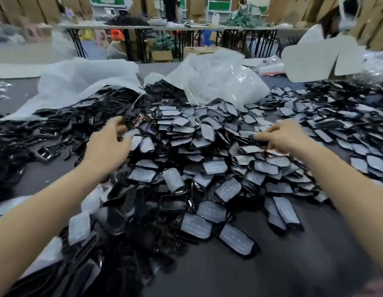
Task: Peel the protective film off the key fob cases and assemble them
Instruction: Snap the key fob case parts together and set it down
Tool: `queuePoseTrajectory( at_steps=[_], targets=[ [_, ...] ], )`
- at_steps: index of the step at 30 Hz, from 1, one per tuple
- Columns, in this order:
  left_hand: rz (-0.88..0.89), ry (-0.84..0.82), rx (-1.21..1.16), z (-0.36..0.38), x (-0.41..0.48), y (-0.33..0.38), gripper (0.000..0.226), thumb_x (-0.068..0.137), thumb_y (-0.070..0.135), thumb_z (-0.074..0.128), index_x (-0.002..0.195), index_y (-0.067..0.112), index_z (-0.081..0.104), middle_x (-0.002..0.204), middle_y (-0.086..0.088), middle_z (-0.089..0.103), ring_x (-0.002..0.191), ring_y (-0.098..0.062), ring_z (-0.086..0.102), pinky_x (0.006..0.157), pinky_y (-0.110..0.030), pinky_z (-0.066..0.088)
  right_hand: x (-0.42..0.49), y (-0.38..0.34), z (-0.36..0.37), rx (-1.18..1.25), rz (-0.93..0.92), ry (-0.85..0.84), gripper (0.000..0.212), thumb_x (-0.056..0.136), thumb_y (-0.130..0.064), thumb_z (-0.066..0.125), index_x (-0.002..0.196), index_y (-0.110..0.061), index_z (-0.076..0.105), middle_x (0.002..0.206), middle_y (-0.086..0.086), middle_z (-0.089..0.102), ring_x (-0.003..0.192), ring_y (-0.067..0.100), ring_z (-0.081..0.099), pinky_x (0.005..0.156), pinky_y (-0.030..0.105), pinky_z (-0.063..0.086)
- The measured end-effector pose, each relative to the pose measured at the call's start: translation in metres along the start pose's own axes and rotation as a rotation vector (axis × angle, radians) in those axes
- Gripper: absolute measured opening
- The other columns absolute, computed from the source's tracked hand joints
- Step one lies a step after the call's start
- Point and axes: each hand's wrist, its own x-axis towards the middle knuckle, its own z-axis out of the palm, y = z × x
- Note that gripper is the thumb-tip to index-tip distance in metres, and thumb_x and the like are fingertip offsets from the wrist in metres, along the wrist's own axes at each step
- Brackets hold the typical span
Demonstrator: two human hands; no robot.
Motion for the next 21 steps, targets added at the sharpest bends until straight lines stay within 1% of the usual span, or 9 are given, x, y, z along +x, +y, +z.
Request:
queuePoseTrajectory(
  at_steps=[2, 4, 6, 9, 10, 13, 16, 19, 21],
  targets=[
    [-0.122, -0.069, 0.254, -0.009, 0.002, -0.042, 0.063, 0.093, 0.033, 0.055, 0.148, 0.018, 0.028, 0.149, -0.011, 0.040, 0.135, -0.035, 0.035, 0.109, -0.056, 0.029, -0.008, -0.018, 0.001, -0.007, -0.089, 0.124, 0.028, 0.082, -0.035, 0.073, 0.092, -0.009, 0.071, 0.069, 0.005, 0.064, 0.066, 0.020, 0.059, 0.066, 0.030, 0.050],
    [-0.202, -0.185, 0.363, -0.008, -0.003, -0.068, 0.064, 0.096, 0.038, 0.050, 0.150, 0.017, 0.024, 0.155, -0.010, 0.027, 0.142, -0.036, 0.022, 0.111, -0.058, 0.024, -0.028, -0.050, 0.017, 0.000, -0.250, 0.165, 0.021, 0.083, -0.032, 0.070, 0.093, -0.013, 0.072, 0.076, 0.003, 0.065, 0.077, 0.024, 0.063, 0.080, 0.035, 0.050],
    [-0.182, -0.215, 0.363, -0.002, -0.010, -0.079, 0.057, 0.097, 0.035, 0.047, 0.148, 0.017, 0.029, 0.153, -0.012, 0.031, 0.137, -0.037, 0.030, 0.109, -0.051, 0.030, -0.054, -0.090, 0.050, 0.007, -0.432, 0.106, 0.011, 0.085, -0.025, 0.065, 0.092, -0.019, 0.072, 0.071, -0.001, 0.064, 0.071, 0.023, 0.064, 0.075, 0.031, 0.049],
    [-0.072, -0.079, 0.279, -0.004, -0.017, -0.077, 0.037, 0.092, 0.019, 0.057, 0.128, 0.012, 0.051, 0.126, -0.017, 0.056, 0.114, -0.038, 0.051, 0.093, -0.044, 0.044, -0.093, -0.143, 0.120, -0.010, -0.655, -0.077, 0.019, 0.084, -0.014, 0.056, 0.089, -0.022, 0.073, 0.061, -0.006, 0.058, 0.059, 0.015, 0.057, 0.061, 0.027, 0.043],
    [-0.058, -0.036, 0.227, -0.008, -0.019, -0.076, 0.031, 0.090, 0.015, 0.060, 0.120, 0.011, 0.057, 0.118, -0.016, 0.061, 0.109, -0.036, 0.055, 0.089, -0.041, 0.046, -0.103, -0.155, 0.145, -0.030, -0.695, -0.150, 0.020, 0.084, -0.012, 0.055, 0.091, -0.020, 0.072, 0.063, -0.004, 0.057, 0.062, 0.016, 0.056, 0.061, 0.027, 0.043],
    [-0.121, 0.094, 0.068, -0.026, -0.031, -0.086, 0.021, 0.089, 0.017, 0.065, 0.109, 0.013, 0.069, 0.108, -0.009, 0.070, 0.105, -0.028, 0.061, 0.087, -0.032, 0.046, -0.122, -0.170, 0.204, -0.124, -0.701, -0.335, 0.025, 0.086, -0.009, 0.052, 0.106, -0.013, 0.066, 0.090, 0.007, 0.061, 0.092, 0.027, 0.057, 0.079, 0.034, 0.048],
    [-0.148, 0.209, -0.045, -0.042, -0.047, -0.095, 0.020, 0.093, 0.019, 0.061, 0.108, 0.013, 0.072, 0.106, -0.005, 0.072, 0.100, -0.018, 0.064, 0.072, -0.011, 0.035, -0.122, -0.167, 0.225, -0.118, -0.677, -0.306, 0.032, 0.089, -0.013, 0.054, 0.121, -0.015, 0.058, 0.106, 0.009, 0.057, 0.101, 0.026, 0.054, 0.081, 0.034, 0.046],
    [-0.091, 0.240, -0.143, -0.051, -0.057, -0.089, 0.016, 0.092, 0.019, 0.062, 0.103, 0.016, 0.074, 0.098, 0.001, 0.074, 0.093, -0.010, 0.066, 0.070, -0.007, 0.038, -0.130, -0.165, 0.228, 0.006, -0.733, -0.223, 0.037, 0.090, -0.024, 0.061, 0.127, -0.023, 0.054, 0.112, 0.001, 0.054, 0.098, 0.019, 0.055, 0.084, 0.032, 0.047],
    [-0.064, 0.218, -0.267, -0.051, -0.062, -0.078, 0.010, 0.089, 0.020, 0.066, 0.098, 0.022, 0.070, 0.082, 0.009, 0.073, 0.080, -0.006, 0.068, 0.066, -0.010, 0.045, -0.138, -0.164, 0.226, 0.208, -0.768, -0.212, 0.034, 0.088, -0.021, 0.067, 0.120, -0.020, 0.059, 0.106, -0.003, 0.058, 0.089, 0.012, 0.058, 0.082, 0.025, 0.048]
  ],
)
